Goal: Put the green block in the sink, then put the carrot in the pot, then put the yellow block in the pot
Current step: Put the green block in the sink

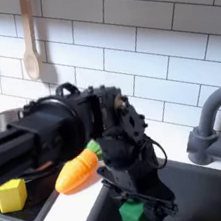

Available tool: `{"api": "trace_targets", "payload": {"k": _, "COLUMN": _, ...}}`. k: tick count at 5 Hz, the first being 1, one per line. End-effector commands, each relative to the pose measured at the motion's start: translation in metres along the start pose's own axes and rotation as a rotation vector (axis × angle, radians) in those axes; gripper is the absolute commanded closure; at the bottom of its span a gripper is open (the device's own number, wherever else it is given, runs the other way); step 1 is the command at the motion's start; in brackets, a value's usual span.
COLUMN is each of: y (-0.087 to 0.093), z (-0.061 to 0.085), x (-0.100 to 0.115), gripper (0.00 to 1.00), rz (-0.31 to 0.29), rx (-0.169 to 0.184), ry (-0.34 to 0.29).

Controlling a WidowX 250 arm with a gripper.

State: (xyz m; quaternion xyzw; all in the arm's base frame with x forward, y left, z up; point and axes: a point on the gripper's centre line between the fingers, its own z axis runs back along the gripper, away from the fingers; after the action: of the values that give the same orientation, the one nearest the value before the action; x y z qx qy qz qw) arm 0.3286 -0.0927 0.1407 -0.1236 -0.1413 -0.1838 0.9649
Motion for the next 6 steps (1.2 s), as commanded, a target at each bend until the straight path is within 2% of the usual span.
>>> {"api": "trace_targets", "payload": {"k": 1, "y": 0.009, "z": -0.022, "x": -0.004, "gripper": 1.0, "rz": 0.036, "rx": -0.027, "ry": -0.043}}
{"api": "trace_targets", "payload": {"k": 2, "y": 0.007, "z": -0.04, "x": -0.018, "gripper": 1.0, "rz": 0.047, "rx": -0.055, "ry": -0.033}}
{"api": "trace_targets", "payload": {"k": 3, "y": 0.01, "z": -0.052, "x": -0.008, "gripper": 1.0, "rz": 0.031, "rx": -0.078, "ry": -0.028}}
{"api": "trace_targets", "payload": {"k": 4, "y": -0.001, "z": -0.061, "x": -0.013, "gripper": 1.0, "rz": 0.003, "rx": -0.083, "ry": -0.003}}
{"api": "trace_targets", "payload": {"k": 5, "y": 0.009, "z": -0.06, "x": -0.005, "gripper": 0.0, "rz": 0.015, "rx": -0.084, "ry": 0.002}}
{"api": "trace_targets", "payload": {"k": 6, "y": 0.005, "z": -0.056, "x": -0.01, "gripper": 0.0, "rz": 0.01, "rx": -0.086, "ry": -0.003}}
